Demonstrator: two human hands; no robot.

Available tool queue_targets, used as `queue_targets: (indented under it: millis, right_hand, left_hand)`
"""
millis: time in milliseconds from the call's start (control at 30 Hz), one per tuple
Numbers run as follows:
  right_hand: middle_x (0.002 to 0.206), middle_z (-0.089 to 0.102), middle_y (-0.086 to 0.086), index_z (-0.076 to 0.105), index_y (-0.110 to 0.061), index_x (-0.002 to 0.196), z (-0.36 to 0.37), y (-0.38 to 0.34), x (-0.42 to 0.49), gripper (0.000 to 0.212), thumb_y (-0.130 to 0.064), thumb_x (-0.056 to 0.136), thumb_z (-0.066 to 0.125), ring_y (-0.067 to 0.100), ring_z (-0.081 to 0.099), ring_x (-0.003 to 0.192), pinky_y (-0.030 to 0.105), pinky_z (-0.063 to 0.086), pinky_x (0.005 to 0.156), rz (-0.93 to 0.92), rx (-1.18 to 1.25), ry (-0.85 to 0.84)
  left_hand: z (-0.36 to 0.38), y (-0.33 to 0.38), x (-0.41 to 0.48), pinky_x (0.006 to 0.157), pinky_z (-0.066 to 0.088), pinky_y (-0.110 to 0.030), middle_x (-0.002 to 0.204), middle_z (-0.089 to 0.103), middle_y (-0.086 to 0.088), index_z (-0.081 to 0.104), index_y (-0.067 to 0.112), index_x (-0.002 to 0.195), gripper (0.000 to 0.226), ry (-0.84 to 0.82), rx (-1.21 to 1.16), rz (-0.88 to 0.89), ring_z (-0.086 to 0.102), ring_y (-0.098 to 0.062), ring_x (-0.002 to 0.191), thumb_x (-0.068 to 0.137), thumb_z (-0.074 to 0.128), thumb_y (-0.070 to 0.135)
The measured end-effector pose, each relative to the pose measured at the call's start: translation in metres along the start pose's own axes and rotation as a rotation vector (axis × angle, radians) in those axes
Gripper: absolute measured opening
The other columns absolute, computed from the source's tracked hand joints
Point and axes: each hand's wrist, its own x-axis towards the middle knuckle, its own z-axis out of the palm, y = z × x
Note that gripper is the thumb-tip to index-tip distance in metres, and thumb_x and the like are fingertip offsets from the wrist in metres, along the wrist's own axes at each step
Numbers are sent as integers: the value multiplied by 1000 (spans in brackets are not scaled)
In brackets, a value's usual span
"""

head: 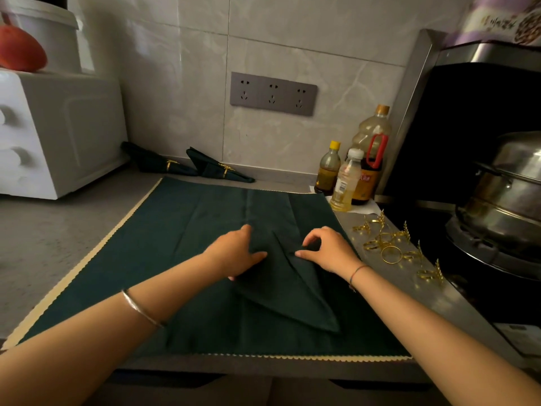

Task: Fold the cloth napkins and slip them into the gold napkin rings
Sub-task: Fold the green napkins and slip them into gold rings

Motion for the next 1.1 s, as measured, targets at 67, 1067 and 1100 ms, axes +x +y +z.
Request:
queue_targets:
  millis: [67, 1067, 1100]
  right_hand:
    - [107, 52, 0, 59, -20, 97, 3, 3, 3, 32, -39, 76, 74, 16, 54, 98, 29, 48, 85, 42, 22, 7]
    - [133, 45, -28, 46, -38, 128, -20, 56, -103, 34, -40, 97, 34, -15, 35, 126, 6, 25, 105, -199, 181, -160]
    - [134, 45, -28, 46, -40, 128, -22, 59, -109, 36, -44, 95, 32, -14, 35, 127, 8, 25, 106, -202, 163, -161]
  left_hand:
    - [5, 11, -11, 57, 55, -27, 92, 69, -10, 21, 12, 143, 67, -118, -216, -27, 68, -18, 60, 92, 58, 35]
    - [57, 16, 12, 117, -9, -31, 160, -2, 6, -2, 24, 153, 56, -101, 243, 396, -8, -13, 147, 103, 17, 43]
    - [58, 16, 12, 117, -9, -31, 160, -2, 6, -2, 24, 153, 56, -104, 241, 396, -8, -13, 147, 103, 17, 43]
